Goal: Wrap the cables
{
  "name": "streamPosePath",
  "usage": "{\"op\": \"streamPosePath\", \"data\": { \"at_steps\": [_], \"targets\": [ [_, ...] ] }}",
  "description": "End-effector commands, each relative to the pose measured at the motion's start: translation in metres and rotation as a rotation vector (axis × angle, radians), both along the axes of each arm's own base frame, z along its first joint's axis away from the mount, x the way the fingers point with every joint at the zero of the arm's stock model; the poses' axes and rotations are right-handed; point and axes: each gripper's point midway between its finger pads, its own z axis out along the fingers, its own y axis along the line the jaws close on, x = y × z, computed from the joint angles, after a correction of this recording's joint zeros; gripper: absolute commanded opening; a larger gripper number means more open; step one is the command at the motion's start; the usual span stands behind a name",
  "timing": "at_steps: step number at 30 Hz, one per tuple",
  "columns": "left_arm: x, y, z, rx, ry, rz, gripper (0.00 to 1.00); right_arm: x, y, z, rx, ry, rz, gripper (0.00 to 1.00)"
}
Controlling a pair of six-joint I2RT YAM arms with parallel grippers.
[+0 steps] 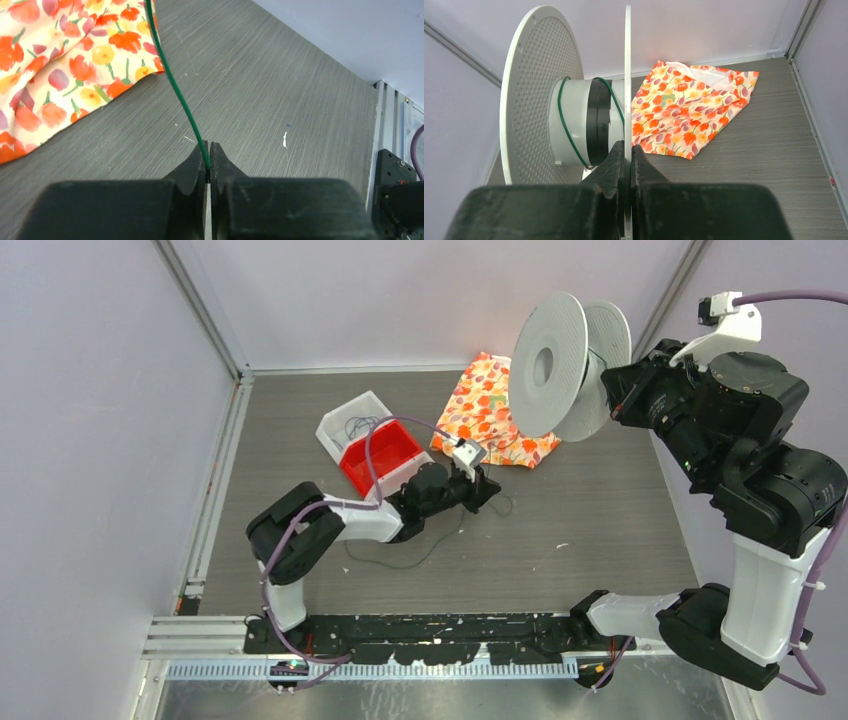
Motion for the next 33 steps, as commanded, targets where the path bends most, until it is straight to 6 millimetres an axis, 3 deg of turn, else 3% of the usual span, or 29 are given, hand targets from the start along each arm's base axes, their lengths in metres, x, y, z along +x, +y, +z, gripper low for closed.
{"op": "streamPosePath", "data": {
  "at_steps": [1, 4, 8, 15, 16, 19, 24, 27, 30, 33],
  "targets": [
    [-0.008, 0.003, 0.044, -0.047, 0.001, -0.005, 0.0, 0.004, -0.011, 0.032, 0.056, -0.115, -0.065, 0.0],
    [-0.03, 0.027, 0.064, 0.059, 0.125, -0.007, 0.0, 0.017, -0.016, 0.012, -0.013, -0.065, -0.136, 0.0],
    [-0.074, 0.062, 0.092, 0.248, 0.272, -0.097, 0.0, 0.04, -0.016, -0.007, -0.057, -0.036, -0.214, 0.0],
    [-0.126, 0.098, 0.127, 0.327, 0.347, -0.231, 0.0, 0.075, -0.003, -0.016, -0.053, -0.015, -0.265, 0.0],
    [-0.131, 0.1, 0.135, 0.324, 0.351, -0.248, 0.0, 0.079, -0.001, -0.02, -0.069, -0.002, -0.267, 0.0],
    [-0.144, 0.104, 0.186, 0.256, 0.291, -0.308, 0.0, 0.093, 0.008, -0.046, -0.164, 0.079, -0.254, 0.0],
    [-0.14, 0.118, 0.297, 0.116, -0.024, -0.289, 0.0, 0.099, 0.028, -0.105, -0.279, 0.238, -0.141, 0.0],
    [-0.128, 0.125, 0.356, 0.026, -0.194, -0.214, 0.0, 0.092, 0.039, -0.123, -0.265, 0.269, -0.066, 0.0],
    [-0.117, 0.12, 0.392, -0.031, -0.285, -0.187, 0.0, 0.082, 0.052, -0.139, -0.244, 0.31, 0.027, 0.0],
    [-0.103, 0.111, 0.41, -0.06, -0.328, -0.169, 0.0, 0.071, 0.073, -0.154, -0.211, 0.328, 0.149, 0.0]
  ]
}}
